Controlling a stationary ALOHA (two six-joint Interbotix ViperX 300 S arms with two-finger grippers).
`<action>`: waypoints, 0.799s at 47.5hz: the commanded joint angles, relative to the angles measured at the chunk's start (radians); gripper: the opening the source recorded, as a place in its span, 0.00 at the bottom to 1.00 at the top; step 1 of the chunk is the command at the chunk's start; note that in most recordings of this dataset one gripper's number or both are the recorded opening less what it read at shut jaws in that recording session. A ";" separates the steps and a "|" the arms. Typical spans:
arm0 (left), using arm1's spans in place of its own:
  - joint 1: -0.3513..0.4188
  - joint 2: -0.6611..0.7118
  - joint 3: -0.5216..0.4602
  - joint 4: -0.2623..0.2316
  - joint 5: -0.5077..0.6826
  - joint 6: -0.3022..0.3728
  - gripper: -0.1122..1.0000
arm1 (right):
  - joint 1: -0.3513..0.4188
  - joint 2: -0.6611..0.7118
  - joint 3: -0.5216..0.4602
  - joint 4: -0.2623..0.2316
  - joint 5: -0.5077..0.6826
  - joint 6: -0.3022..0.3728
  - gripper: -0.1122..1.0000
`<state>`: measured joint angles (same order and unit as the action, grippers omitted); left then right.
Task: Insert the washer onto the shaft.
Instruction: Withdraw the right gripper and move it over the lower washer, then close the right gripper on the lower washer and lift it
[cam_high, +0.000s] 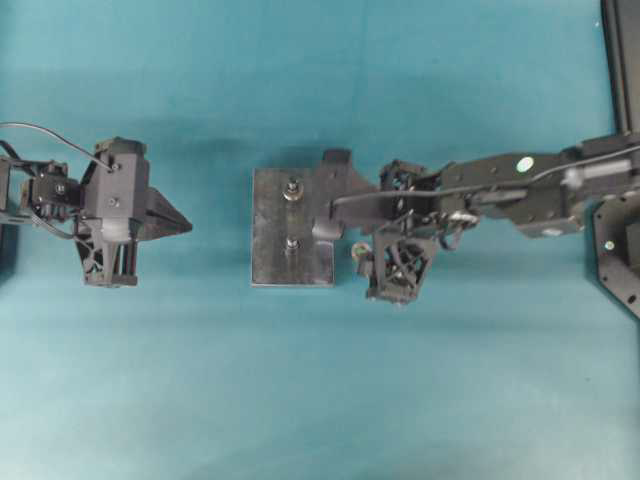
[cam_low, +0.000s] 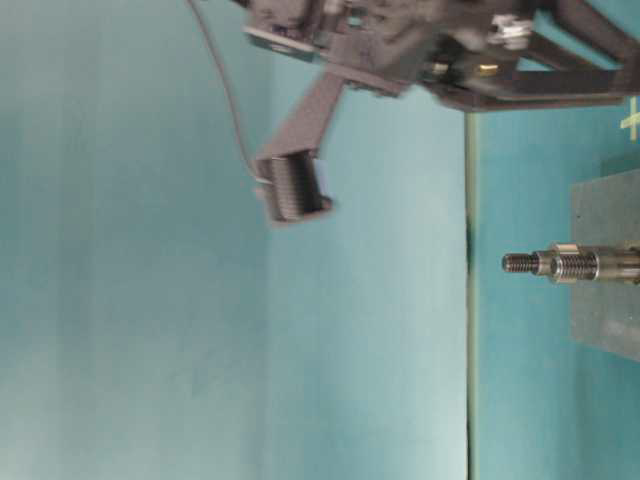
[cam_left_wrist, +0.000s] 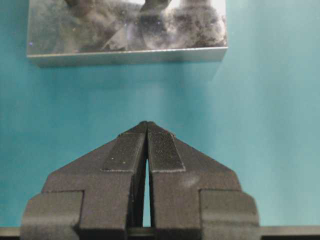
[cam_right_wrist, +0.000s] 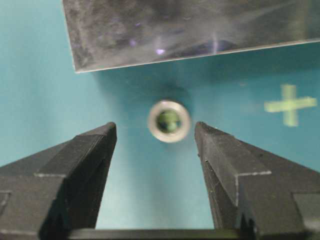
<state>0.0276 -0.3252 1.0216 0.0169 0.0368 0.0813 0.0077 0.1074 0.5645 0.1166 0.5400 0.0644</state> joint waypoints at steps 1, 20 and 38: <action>-0.002 -0.005 -0.009 0.002 -0.008 0.000 0.10 | 0.006 0.006 -0.012 -0.003 -0.011 0.011 0.70; -0.002 -0.005 -0.009 0.002 -0.008 0.000 0.10 | -0.006 0.032 -0.017 -0.026 -0.028 0.014 0.70; -0.002 -0.005 -0.006 0.000 -0.008 0.000 0.10 | -0.014 0.043 -0.017 -0.026 -0.028 0.015 0.70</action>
<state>0.0276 -0.3252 1.0216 0.0169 0.0368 0.0813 -0.0077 0.1611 0.5645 0.0920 0.5170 0.0690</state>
